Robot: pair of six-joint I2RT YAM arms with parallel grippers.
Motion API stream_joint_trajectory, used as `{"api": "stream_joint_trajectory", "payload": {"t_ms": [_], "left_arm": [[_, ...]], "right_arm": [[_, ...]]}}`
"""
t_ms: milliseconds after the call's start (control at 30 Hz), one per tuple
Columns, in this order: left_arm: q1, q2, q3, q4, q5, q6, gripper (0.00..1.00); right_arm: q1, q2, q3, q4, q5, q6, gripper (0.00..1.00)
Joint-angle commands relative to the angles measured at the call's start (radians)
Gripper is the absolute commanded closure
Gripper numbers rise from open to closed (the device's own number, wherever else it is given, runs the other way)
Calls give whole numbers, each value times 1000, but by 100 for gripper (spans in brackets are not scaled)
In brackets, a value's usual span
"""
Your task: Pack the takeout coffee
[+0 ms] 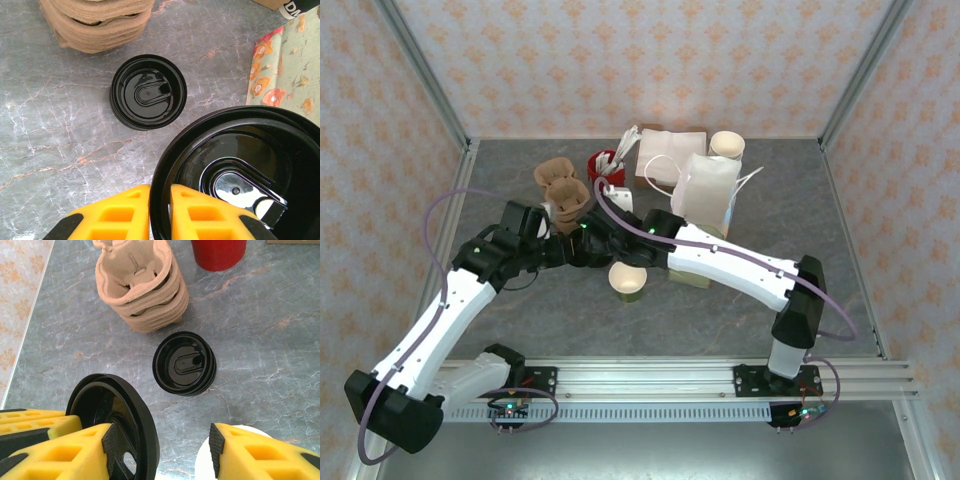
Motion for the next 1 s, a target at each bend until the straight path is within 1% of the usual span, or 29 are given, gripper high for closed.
{"api": "stream_joint_trajectory", "payload": {"t_ms": [0,133,300,400,467,567,667,800,833,933,967], "left_arm": [[-7,-18,29,-32,9,20,84],[-8,-21,30,-32,9,22,84],[-9,-21,25,-27,15,26,84],[-10,-20,17,-25,15,28,84],[-10,-21,14,-23,15,26,84],[-10,-23,10,-22,15,27,84],[-10,-20,10,-24,15,31,84],[-10,-24,17,-23,22,40,83],[-10,-26,26,-26,28,50,78],[-10,-43,61,-43,27,84,56],[-10,-52,75,-48,29,95,51]], "right_arm": [[-2,21,39,-47,-15,-27,47],[-3,41,49,-52,-33,-28,51],[-4,58,59,-54,-45,-23,60],[-8,72,66,-56,-57,-17,62],[-7,79,69,-62,-56,-16,65],[-9,81,70,-63,-55,-14,72],[-8,77,71,-66,-51,-16,84],[-13,73,81,-85,-53,-20,94],[-15,70,82,-89,-59,-20,96],[-24,51,73,-108,-72,-18,99],[-28,41,67,-112,-79,-19,99]]}}
